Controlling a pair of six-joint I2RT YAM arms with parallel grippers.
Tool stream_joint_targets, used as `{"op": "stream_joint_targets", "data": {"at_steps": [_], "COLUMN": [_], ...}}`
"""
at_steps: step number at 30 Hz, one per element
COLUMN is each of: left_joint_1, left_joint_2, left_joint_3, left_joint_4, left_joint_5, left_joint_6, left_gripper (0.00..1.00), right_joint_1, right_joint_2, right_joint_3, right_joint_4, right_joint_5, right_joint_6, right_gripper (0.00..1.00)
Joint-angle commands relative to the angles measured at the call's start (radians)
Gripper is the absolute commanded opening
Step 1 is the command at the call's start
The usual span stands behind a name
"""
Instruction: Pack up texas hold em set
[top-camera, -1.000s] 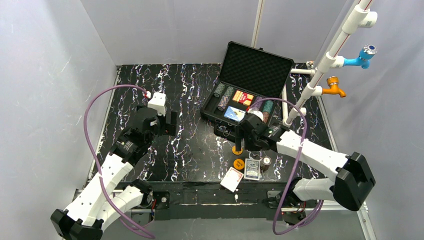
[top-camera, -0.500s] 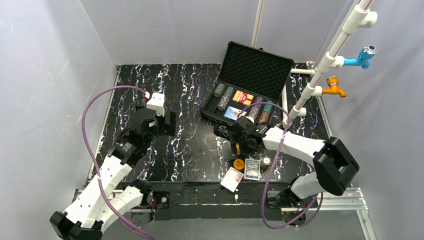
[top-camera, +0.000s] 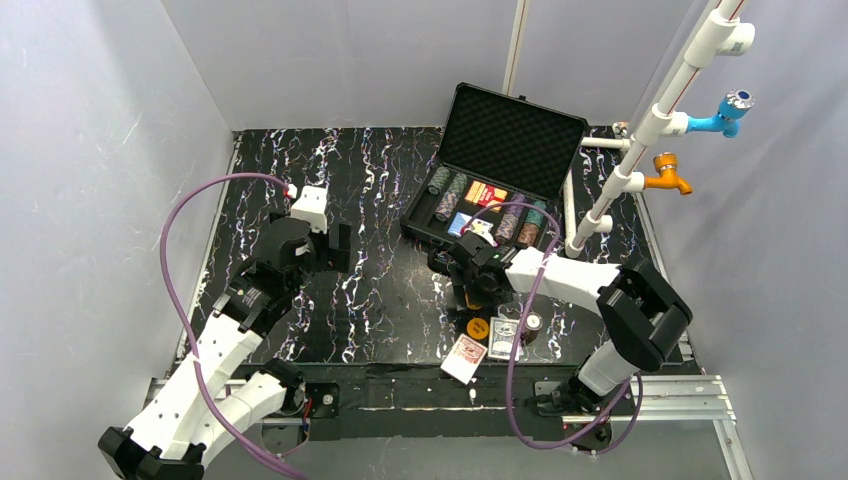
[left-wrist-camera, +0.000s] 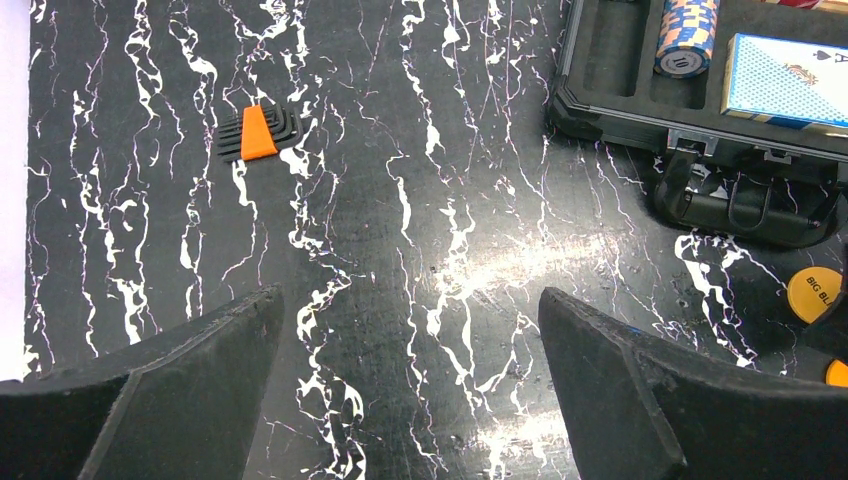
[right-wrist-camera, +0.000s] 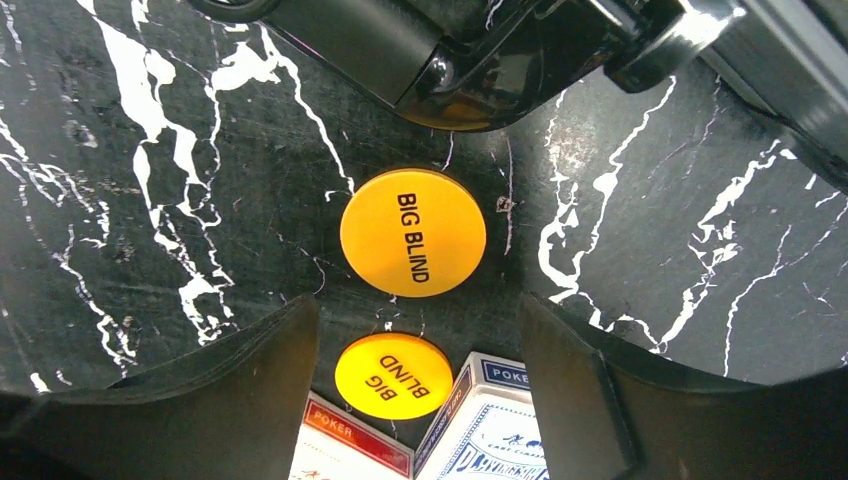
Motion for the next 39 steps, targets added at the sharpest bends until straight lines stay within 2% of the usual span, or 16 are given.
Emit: {"op": "stream_joint_targets", "data": {"at_steps": [1, 19, 28, 31, 34, 39], "left_joint_1": [0.005, 0.005, 0.004, 0.005, 0.004, 0.004], "left_joint_2": [-0.019, -0.018, -0.019, -0.019, -0.019, -0.019], "left_joint_3": [-0.011, -0.012, -0.014, -0.014, -0.014, -0.014], "left_joint_4": [0.001, 0.004, 0.003, 0.003, 0.004, 0.003], "left_joint_5": [-0.028, -0.029, -0.031, -0.030, -0.029, -0.028], "left_joint_6": [0.005, 0.011, 0.013, 0.013, 0.014, 0.014], "left_gripper": [0.98, 0.98, 0.98, 0.98, 0.98, 0.98], "right_joint_1": [0.014, 0.046, 0.055, 0.056, 0.058, 0.061], "right_joint_2": [0.034, 0.121, 0.130, 0.130, 0.132, 0.138], "right_joint_3": [0.044, 0.053, 0.049, 0.050, 0.051, 0.056], "right_joint_4": [0.011, 0.003, 0.003, 0.001, 0.000, -0.004], "right_joint_5": [0.037, 0.090, 0.096, 0.098, 0.101, 0.111], "right_joint_6": [-0.012, -0.014, -0.014, -0.015, -0.015, -0.014], "right_gripper": [0.79, 0.62, 0.58, 0.59, 0.69, 0.76]}}
